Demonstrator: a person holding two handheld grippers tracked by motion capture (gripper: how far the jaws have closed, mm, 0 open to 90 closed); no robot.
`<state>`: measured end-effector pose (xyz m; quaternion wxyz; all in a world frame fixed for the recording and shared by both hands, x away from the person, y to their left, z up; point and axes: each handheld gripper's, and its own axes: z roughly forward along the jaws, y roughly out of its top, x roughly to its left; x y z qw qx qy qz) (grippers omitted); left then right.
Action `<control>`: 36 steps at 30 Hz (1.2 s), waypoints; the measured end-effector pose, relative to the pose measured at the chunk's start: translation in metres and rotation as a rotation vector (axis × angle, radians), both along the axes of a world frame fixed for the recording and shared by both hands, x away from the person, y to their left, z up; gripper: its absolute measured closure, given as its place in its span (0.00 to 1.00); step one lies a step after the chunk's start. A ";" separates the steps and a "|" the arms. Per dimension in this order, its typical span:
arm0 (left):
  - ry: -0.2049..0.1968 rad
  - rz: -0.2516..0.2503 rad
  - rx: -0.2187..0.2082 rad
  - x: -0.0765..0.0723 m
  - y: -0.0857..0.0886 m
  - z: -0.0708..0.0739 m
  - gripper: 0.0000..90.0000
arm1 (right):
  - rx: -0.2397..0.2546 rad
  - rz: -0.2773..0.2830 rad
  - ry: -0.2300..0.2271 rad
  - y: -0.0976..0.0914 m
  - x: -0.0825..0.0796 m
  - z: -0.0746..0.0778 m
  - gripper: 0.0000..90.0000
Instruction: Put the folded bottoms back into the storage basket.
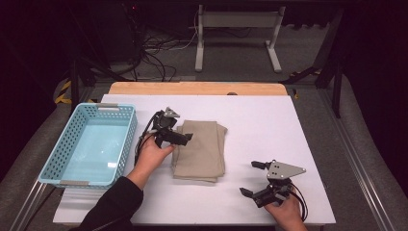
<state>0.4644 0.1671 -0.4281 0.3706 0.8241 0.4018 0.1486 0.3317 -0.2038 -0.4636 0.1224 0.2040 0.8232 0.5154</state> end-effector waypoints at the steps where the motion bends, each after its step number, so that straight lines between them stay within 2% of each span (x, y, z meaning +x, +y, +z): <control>1: 0.004 0.003 -0.001 0.002 -0.001 -0.001 0.02 | 0.000 0.000 0.000 0.000 0.000 0.000 0.00; 14: 0.052 0.034 0.064 0.017 -0.004 -0.020 0.02 | -0.004 0.008 0.000 0.001 0.000 0.000 0.00; 19: 0.064 0.041 0.077 0.022 -0.005 -0.026 0.02 | -0.006 0.010 0.001 0.001 0.000 0.000 0.00; 28: 0.077 0.050 0.082 0.024 -0.007 -0.032 0.02 | -0.006 0.016 0.006 0.002 0.000 -0.001 0.00; 36: 0.096 0.046 0.030 0.027 -0.010 -0.038 0.02 | -0.008 0.018 0.011 0.002 0.000 -0.001 0.00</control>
